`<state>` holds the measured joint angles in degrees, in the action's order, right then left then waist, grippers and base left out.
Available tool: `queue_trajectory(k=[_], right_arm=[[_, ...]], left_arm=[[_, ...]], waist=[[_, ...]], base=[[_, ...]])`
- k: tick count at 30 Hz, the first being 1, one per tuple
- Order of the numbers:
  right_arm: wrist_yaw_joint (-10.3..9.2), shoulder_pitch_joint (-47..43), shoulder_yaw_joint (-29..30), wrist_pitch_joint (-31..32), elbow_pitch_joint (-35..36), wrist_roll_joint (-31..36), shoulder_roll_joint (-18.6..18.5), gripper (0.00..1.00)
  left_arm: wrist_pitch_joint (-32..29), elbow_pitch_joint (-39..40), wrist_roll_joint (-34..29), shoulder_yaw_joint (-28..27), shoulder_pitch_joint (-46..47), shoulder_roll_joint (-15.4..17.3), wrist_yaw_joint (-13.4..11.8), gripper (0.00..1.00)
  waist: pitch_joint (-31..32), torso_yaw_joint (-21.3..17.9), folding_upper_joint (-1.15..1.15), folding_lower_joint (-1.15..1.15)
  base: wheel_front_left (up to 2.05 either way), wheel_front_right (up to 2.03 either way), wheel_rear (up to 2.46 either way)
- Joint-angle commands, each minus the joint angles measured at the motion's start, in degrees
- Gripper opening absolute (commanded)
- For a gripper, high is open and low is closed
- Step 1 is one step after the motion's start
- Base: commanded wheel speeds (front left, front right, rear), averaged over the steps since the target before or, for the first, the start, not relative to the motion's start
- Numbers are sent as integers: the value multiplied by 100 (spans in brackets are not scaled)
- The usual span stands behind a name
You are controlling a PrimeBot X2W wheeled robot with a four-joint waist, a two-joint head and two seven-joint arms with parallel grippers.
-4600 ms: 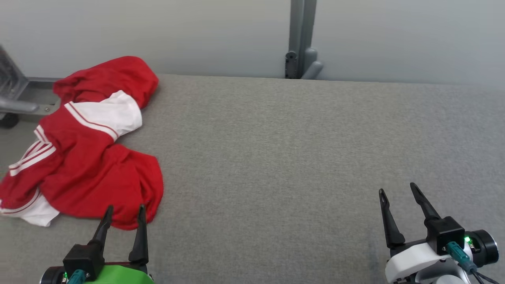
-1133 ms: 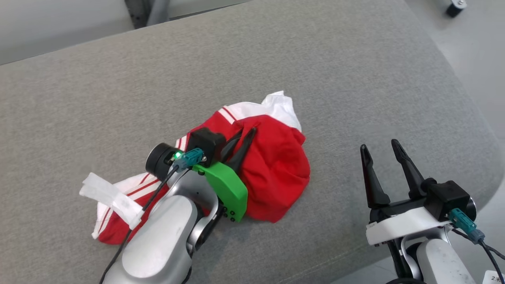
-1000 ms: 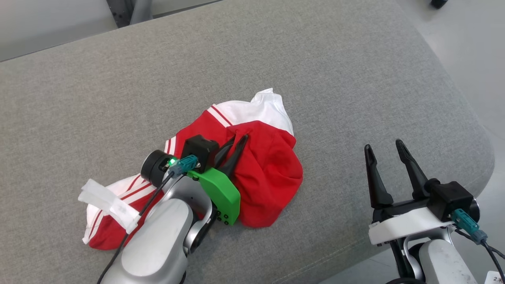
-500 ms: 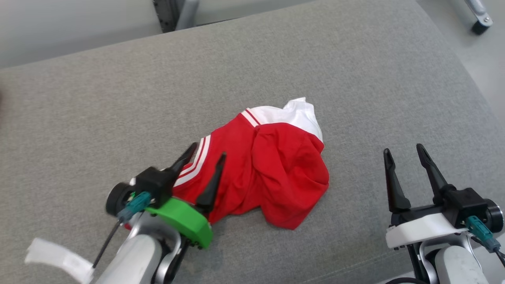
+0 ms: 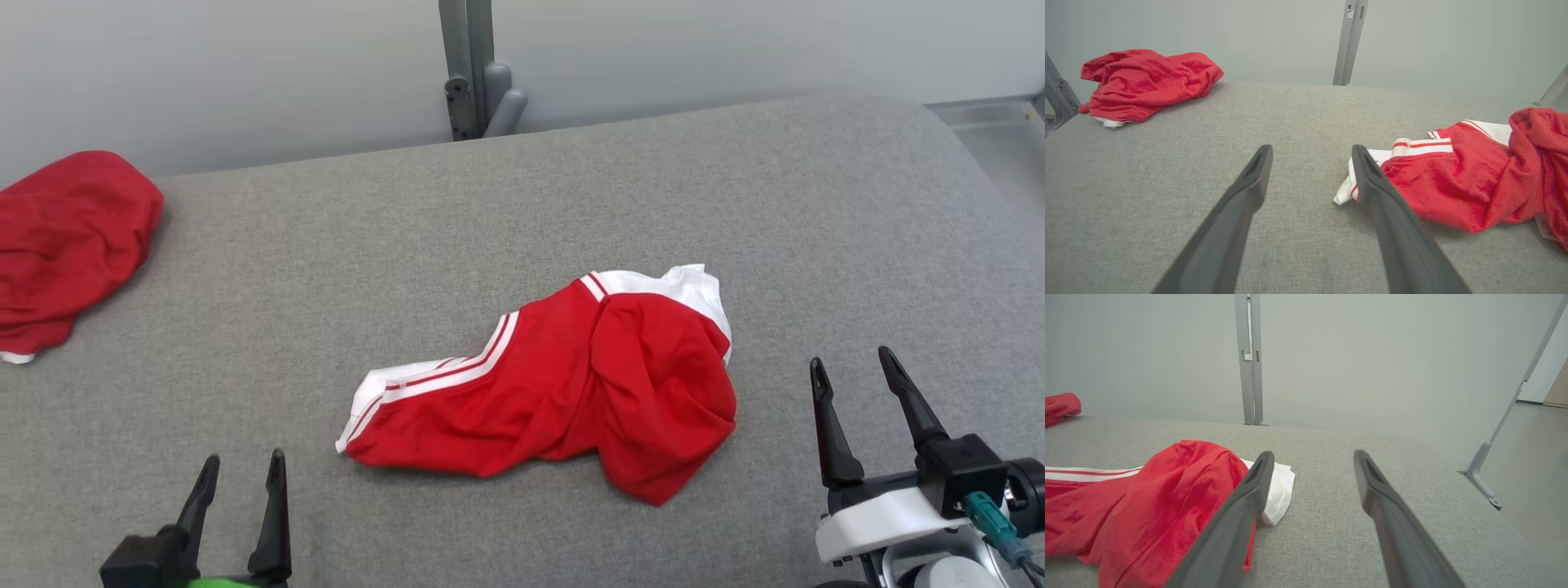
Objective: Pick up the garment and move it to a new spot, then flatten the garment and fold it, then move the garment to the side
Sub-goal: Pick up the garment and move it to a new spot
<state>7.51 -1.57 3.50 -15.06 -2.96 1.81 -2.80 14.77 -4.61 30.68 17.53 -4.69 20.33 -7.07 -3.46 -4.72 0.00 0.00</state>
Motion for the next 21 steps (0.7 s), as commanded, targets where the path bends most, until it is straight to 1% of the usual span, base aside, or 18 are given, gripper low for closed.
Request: queue_trajectory(k=[1, 3, 5, 6, 10, 14, 21], right_arm=[[-4, -127, 33, -18, 10, 66, -17, 100], [-4, -206, 30, -18, 4, 155, -13, 100], [-4, -276, -1, -18, 8, 245, -15, 100], [-4, -312, -15, -18, 22, 292, -14, 100], [-4, -474, -40, -18, 42, 369, -15, 100], [-4, -504, 16, -18, 20, 378, -16, 100], [-4, -383, 44, -18, -78, 330, -20, 100]], left_arm=[[38, -37, -34, -53, -136, -50, -20, 100], [56, -31, -130, -356, -315, -143, 35, 100], [45, -69, -354, -685, -555, -231, 99, 100], [46, -52, -440, -849, -631, -337, 137, 100], [43, 75, -744, -1412, -873, -652, 518, 100], [37, 36, -1029, -1678, -910, -914, 914, 100], [37, -26, -1331, -2054, -901, -1221, 1269, 100]], waist=[[171, 141, 0, 0], [227, 156, 0, 0], [257, 169, 0, 0], [277, 191, 0, 0], [349, 364, 0, 0], [367, 535, 0, 0], [422, 633, 0, 0]], base=[[0, 0, 0], [0, 0, 0], [0, 0, 0], [0, 0, 0], [0, 0, 0], [0, 0, 0], [0, 0, 0]])
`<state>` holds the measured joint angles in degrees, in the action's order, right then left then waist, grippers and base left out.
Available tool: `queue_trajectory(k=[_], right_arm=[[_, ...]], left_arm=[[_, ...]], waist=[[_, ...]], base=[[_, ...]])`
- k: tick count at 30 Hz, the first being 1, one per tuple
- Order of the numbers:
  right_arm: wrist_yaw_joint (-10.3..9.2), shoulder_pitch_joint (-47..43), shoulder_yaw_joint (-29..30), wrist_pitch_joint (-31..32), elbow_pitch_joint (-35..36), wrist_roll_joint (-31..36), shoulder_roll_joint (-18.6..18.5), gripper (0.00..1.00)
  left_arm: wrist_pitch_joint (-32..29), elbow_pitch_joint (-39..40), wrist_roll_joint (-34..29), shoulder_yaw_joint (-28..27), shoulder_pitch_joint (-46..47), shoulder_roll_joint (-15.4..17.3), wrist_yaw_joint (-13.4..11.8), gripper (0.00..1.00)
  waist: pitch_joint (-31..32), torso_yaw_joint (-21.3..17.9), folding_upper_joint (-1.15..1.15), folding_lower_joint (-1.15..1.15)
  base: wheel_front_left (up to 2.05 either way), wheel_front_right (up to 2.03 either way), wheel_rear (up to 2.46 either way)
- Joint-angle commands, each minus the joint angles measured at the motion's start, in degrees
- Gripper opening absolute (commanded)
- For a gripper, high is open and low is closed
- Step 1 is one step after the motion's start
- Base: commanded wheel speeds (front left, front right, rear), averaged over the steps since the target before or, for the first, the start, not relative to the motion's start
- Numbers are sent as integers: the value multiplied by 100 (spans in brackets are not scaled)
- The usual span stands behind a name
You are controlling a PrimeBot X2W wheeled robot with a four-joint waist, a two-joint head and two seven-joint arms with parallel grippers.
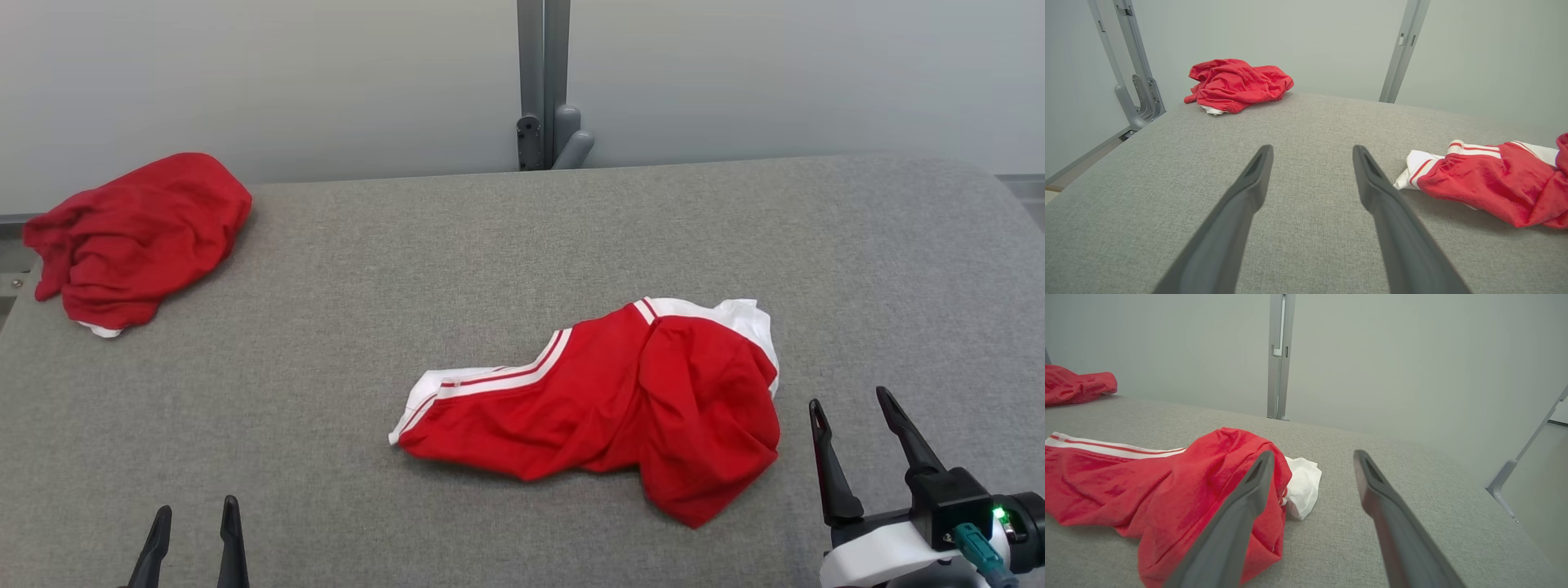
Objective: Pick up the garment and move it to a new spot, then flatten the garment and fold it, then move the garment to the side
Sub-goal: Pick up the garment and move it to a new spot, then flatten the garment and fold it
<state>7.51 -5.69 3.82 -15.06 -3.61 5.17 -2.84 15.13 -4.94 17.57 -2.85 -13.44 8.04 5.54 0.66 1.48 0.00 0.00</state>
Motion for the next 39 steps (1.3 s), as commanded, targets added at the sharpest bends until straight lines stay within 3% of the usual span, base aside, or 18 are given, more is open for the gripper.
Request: queue_trajectory(k=[1, 16, 35, 39], right_arm=[[-4, 40, 17, -18, -24, -12, -18, 100], [-4, 255, 2, -18, -153, -84, -54, 100], [-4, 324, -84, -18, -164, -140, -71, 100], [-4, 348, -56, -18, -106, -137, -70, 100]], left_arm=[[1, 9, -55, -32, -39, -12, 51, 100], [2, -26, -228, -88, 50, -166, 198, 100], [2, 8, -89, 54, 117, -63, 200, 100], [2, -7, 29, 559, 368, 49, 200, 100]], waist=[[13, 21, 0, 0], [7, 64, 0, 0], [-58, -25, 0, 0], [-143, -74, 0, 0]], base=[[0, 0, 0], [0, 0, 0], [0, 0, 0], [0, 0, 0]])
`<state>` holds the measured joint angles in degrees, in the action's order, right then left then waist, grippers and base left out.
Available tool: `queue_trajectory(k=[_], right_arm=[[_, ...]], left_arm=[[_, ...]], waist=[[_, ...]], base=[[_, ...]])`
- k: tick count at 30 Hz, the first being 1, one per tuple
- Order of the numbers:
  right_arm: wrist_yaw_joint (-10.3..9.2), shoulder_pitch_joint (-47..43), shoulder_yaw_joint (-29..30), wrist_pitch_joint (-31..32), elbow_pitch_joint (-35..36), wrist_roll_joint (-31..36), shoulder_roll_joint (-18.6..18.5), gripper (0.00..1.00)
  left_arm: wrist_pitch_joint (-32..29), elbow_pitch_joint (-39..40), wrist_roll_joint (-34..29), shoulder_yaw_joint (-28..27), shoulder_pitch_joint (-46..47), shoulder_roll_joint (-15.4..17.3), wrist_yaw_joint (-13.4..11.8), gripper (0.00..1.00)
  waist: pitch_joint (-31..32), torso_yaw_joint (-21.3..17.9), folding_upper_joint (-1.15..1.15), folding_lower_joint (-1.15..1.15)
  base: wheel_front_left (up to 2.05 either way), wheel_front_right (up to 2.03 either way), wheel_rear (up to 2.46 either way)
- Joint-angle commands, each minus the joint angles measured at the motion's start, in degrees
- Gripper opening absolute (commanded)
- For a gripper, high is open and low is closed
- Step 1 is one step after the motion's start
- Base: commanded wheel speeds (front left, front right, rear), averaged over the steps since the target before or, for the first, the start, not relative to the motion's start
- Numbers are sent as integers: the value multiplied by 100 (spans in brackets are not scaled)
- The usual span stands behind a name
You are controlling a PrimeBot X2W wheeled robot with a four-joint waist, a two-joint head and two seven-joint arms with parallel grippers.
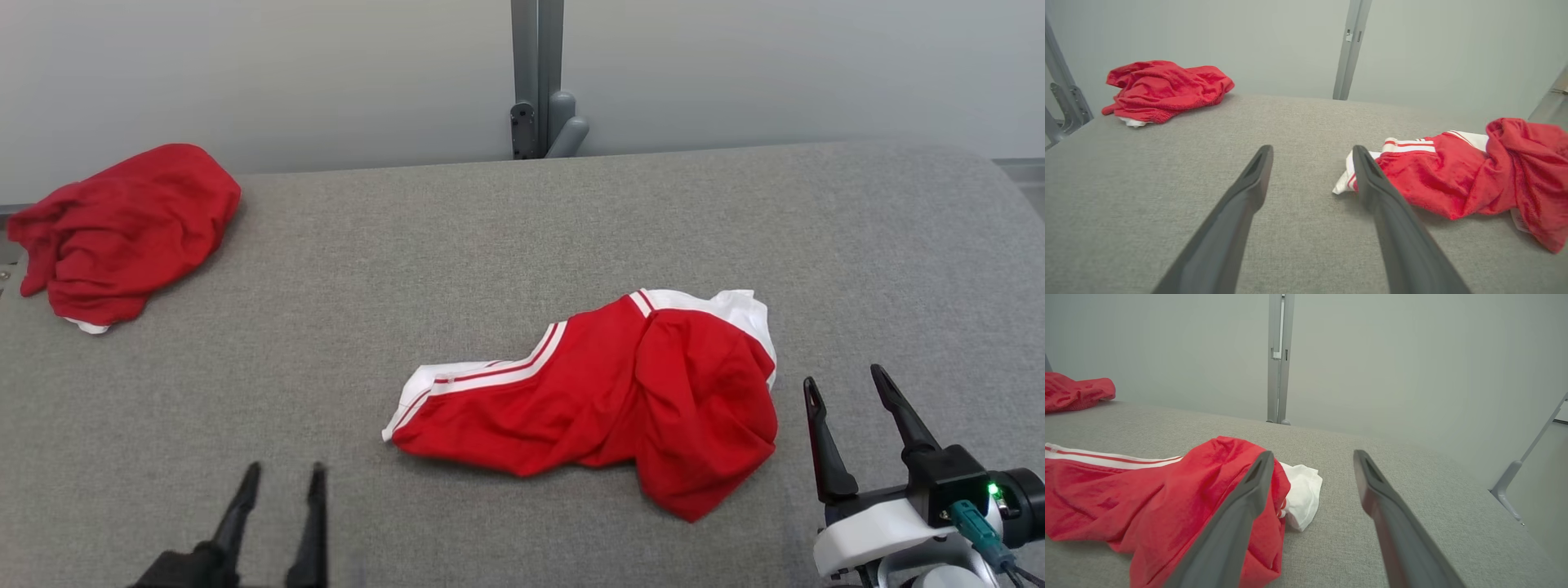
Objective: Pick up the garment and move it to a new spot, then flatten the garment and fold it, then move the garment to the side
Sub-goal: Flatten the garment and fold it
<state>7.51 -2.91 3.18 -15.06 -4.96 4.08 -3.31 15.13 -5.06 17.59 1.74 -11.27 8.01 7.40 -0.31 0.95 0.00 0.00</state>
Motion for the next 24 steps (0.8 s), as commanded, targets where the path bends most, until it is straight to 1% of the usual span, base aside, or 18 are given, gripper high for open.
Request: queue_trajectory(k=[1, 4, 6, 10, 15, 20, 21, 22, 23, 24], right_arm=[[-4, 97, 0, -18, 49, -23, -19, 100], [-4, 177, -79, -18, 52, -3, -17, 100], [-4, 259, -116, -18, 61, -5, -15, 100], [-4, 324, -123, -18, 72, -22, 2, 100], [-4, 376, -122, -18, 80, -32, 17, 100], [-4, 424, -118, -18, 90, -34, 32, 100], [-4, 431, -121, -18, 88, -39, 35, 100], [-4, 435, -117, -18, 85, -44, 35, 100], [-4, 435, -109, -18, 83, -48, 37, 100], [-4, 431, -90, -18, 77, -46, 37, 100]], left_arm=[[2, -29, 119, 396, 273, 141, 14, 100], [2, -207, 456, 1218, 748, 470, 7, 100], [2, -565, 752, 1751, 1261, 693, 7, 100], [-65, -1299, 1044, 2212, 1782, 829, 8, 100], [-221, -1954, 1477, 2900, 2377, 1040, 7, 100], [-271, -2522, 1940, 3315, 2762, 1238, 7, 100], [-268, -2597, 2053, 3402, 2808, 1254, 7, 96], [-255, -2637, 2111, 3497, 2860, 1288, 7, 70], [-256, -2642, 2188, 3630, 2899, 1317, 8, 31], [-302, -2596, 2343, 3782, 2908, 1327, 8, 0]], waist=[[-104, -37, 0, 0], [-237, -112, 0, 0], [-332, -232, 0, 0], [-444, -425, 0, 0], [-625, -629, 0, 0], [-727, -809, 0, 0], [-742, -840, 0, 0], [-754, -863, 0, 0], [-762, -879, 0, 0], [-762, -890, 0, 0]], base=[[0, 0, 0], [0, 0, 0], [0, 0, 0], [0, 0, 0], [0, 0, 0], [0, 0, 0], [0, 0, 0], [0, 0, 0], [0, 0, 0], [0, 0, 0]])
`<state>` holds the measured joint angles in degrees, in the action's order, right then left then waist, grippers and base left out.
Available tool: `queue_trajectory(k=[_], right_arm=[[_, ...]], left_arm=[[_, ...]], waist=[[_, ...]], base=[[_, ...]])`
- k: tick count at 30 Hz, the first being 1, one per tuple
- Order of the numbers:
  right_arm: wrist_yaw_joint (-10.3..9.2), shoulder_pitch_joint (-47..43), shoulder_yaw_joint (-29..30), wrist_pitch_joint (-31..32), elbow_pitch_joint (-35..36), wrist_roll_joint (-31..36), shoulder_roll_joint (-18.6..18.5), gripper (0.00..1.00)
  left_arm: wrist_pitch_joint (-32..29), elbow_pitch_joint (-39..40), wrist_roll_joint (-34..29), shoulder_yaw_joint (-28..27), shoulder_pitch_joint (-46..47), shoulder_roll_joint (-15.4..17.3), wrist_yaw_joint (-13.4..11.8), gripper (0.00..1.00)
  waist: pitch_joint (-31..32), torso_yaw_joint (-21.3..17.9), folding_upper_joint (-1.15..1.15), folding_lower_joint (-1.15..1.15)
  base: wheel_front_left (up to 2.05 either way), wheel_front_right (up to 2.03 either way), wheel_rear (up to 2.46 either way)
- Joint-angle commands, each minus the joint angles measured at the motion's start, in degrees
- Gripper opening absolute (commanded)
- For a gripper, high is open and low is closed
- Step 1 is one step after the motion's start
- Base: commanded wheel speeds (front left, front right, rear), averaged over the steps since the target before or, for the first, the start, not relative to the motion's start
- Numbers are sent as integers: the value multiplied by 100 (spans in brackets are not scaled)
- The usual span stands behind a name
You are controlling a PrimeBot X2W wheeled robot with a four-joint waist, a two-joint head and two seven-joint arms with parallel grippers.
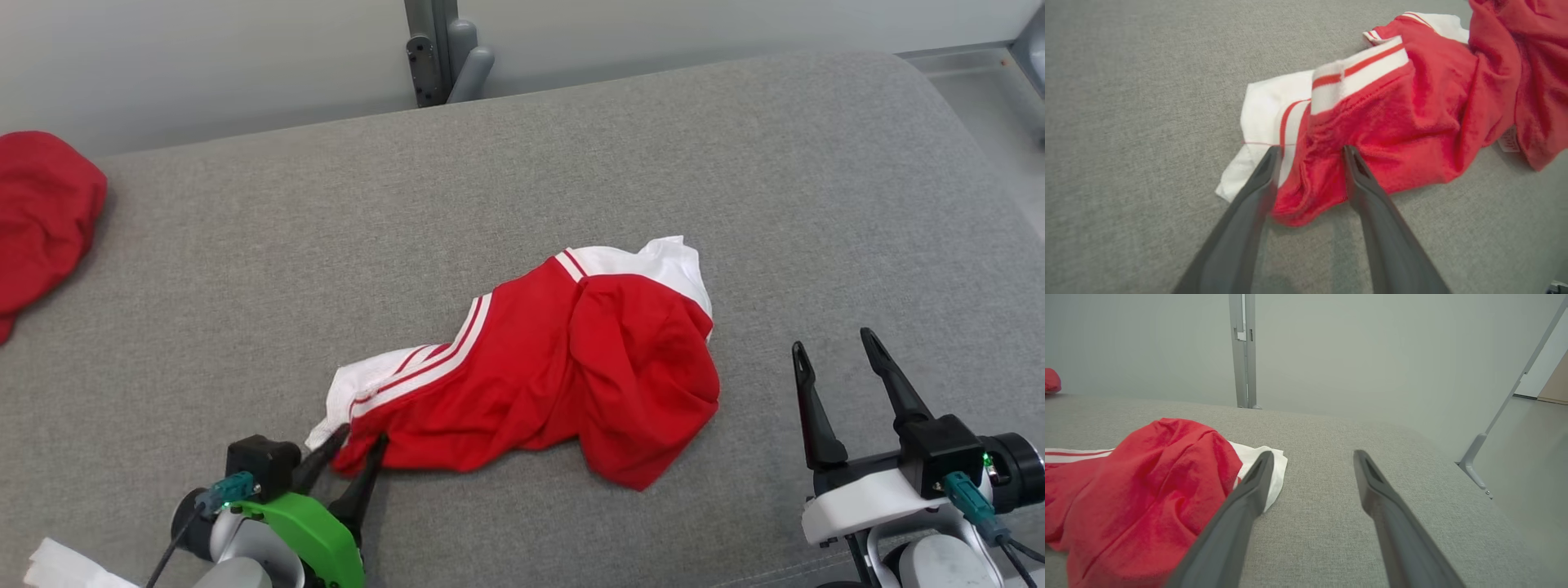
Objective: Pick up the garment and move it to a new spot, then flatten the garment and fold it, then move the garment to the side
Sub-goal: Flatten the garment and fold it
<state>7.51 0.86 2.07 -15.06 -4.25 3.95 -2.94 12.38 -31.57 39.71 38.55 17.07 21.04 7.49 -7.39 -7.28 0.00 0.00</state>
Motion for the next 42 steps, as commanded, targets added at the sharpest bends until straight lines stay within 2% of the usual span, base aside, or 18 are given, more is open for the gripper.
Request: queue_trajectory(k=[1, 4, 7, 11, 13, 16, 20, 23, 26, 29, 32, 35, 38, 42], right_arm=[[-4, 54, 21, -18, 6, -33, 0, 100], [-4, 23, 77, -18, -4, -46, 2, 100], [-4, -42, 163, -18, -18, -72, 2, 100], [-4, -39, 132, -18, -25, -126, 3, 100], [-4, -37, 112, -18, -35, -157, 3, 100], [-4, -100, 125, -18, -53, -168, 2, 100], [-4, -183, 144, -18, -82, -172, 2, 100], [-4, -199, 133, -18, -93, -207, 1, 100], [-4, -204, 120, -18, -114, -251, 1, 100], [-4, -184, 115, -18, -124, -325, 2, 100], [-4, -54, 49, -18, -130, -400, 3, 100], [-4, 131, -105, -18, -162, -475, 4, 100], [-4, 390, -317, -18, -191, -590, -2, 100], [-6, 720, -557, -18, -239, -750, 0, 100]], left_arm=[[-26, 55, 132, 102, 74, 24, -1, 0], [-126, 373, 656, 436, 151, 168, -1, 0], [-164, 851, 1392, 471, 197, 259, -1, 0], [-61, 1384, 2356, -61, 344, 528, -1, 0], [-11, 1516, 2525, -372, 458, 719, -38, 0], [-26, 1780, 2588, -757, 716, 1008, -388, 0], [-241, 2221, 2495, -1143, 1123, 1398, -1156, 0], [-496, 2639, 2208, -1211, 1405, 1716, -1707, 0], [-687, 3098, 1948, -1121, 1590, 1770, -2189, 0], [-816, 3589, 1802, -798, 1621, 1396, -2525, 0], [-869, 3710, 1715, -238, 1550, 721, -2632, 0], [-817, 3272, 1557, 361, 1623, -22, -2549, 0], [-692, 2601, 1419, 748, 1897, -645, -2382, 0], [-620, 1740, 1117, 1141, 2353, -1154, -2079, 0]], waist=[[-54, -67, 0, 0], [-32, -61, 0, 0], [33, 20, 0, 0], [134, 137, 0, 0], [185, 192, 0, 0], [273, 304, 0, 0], [371, 449, 0, 0], [415, 504, 0, 0], [437, 542, 0, 0], [395, 576, 0, 0], [240, 573, 0, 0], [49, 452, 0, 0], [-175, 157, 0, 0], [-465, -380, 0, 0]], base=[[0, 0, 0], [0, 0, 0], [0, 0, 0], [0, 0, 0], [0, 0, 0], [0, 0, 0], [0, 0, 0], [0, 0, 0], [0, 0, 0], [0, 0, 0], [0, 0, 0], [0, 0, 0], [0, 0, 0], [0, 0, 0]])
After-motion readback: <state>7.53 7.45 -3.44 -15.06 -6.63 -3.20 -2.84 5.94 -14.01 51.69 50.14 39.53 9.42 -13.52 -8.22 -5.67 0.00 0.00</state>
